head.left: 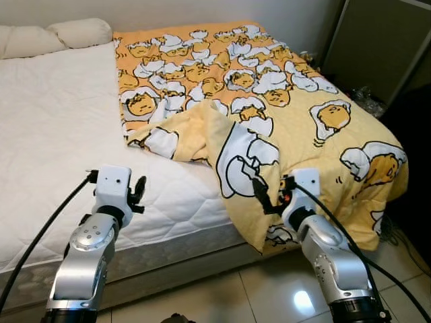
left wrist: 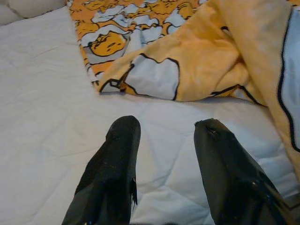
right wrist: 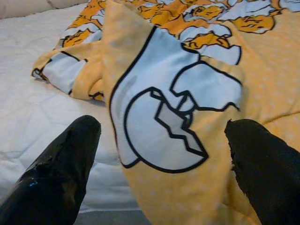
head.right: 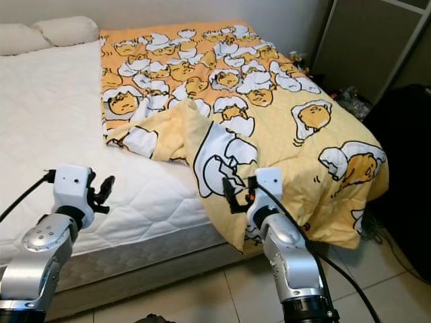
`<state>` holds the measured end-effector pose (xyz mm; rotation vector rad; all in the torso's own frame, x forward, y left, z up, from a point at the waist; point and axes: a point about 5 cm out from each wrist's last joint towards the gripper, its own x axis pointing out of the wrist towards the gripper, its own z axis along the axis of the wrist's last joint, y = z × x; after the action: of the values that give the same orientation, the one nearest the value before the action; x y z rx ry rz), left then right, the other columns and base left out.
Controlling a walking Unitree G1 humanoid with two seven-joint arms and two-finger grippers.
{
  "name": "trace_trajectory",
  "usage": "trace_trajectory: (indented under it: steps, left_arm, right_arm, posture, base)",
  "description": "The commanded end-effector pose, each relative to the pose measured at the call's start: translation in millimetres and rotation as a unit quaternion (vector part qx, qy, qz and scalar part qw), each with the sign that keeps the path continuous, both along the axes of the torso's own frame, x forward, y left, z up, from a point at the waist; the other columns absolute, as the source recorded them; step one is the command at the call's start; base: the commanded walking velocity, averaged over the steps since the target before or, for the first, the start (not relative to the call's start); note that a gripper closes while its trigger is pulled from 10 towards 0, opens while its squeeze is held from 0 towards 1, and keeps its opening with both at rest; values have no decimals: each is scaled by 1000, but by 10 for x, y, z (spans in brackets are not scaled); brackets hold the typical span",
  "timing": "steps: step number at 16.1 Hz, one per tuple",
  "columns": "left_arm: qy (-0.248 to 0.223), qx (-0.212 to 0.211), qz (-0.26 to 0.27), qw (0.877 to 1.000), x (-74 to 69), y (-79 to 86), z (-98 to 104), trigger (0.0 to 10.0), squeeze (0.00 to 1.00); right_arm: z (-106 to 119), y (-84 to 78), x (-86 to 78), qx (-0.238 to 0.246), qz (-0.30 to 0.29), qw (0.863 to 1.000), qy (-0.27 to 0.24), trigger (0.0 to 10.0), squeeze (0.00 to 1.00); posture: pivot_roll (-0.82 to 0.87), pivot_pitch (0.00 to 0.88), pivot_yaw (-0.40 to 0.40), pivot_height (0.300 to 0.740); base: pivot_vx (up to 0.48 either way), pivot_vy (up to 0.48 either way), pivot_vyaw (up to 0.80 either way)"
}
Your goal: Clean up the room
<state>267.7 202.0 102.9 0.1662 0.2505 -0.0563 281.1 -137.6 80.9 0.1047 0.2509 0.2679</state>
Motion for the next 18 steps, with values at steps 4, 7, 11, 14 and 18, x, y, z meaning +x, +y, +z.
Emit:
trace_trajectory:
  steps: [4,7,11,14,18]
  left_arm:
    - [-11,-4,-11,1000,46,-43,52,10000,0]
    - [-13,-6,-9,1000,65,-38,66,10000,0]
    - [-11,-2,-12,1000,80,-27,66,10000,0]
    - [-10,4,-11,1000,89,21,73,10000,0]
    - [-12,12,-49,999,88,-51,92,10000,0]
  right_arm:
    - [44,-52,56,-11,-13,1000,-8,10000,0]
    - [49,-62,78,-21,-14,1000,-11,10000,0]
    - [74,-80,112,-28,-17,999,-17,10000,0]
    - [67,-72,114,-32,-11,999,-16,10000,0]
    - [70,-34,116,-39,5,999,-6,10000,0]
  posture:
    - [-51,0,45,740]
    - [-49,0,45,740]
    - [-48,0,42,740]
    - [-50,0,42,740]
    - [-50,0,33,740]
  base:
    - [277,0,0]
    - [292,0,0]
    - [296,0,125]
    - [295,0,546]
    - [202,0,261]
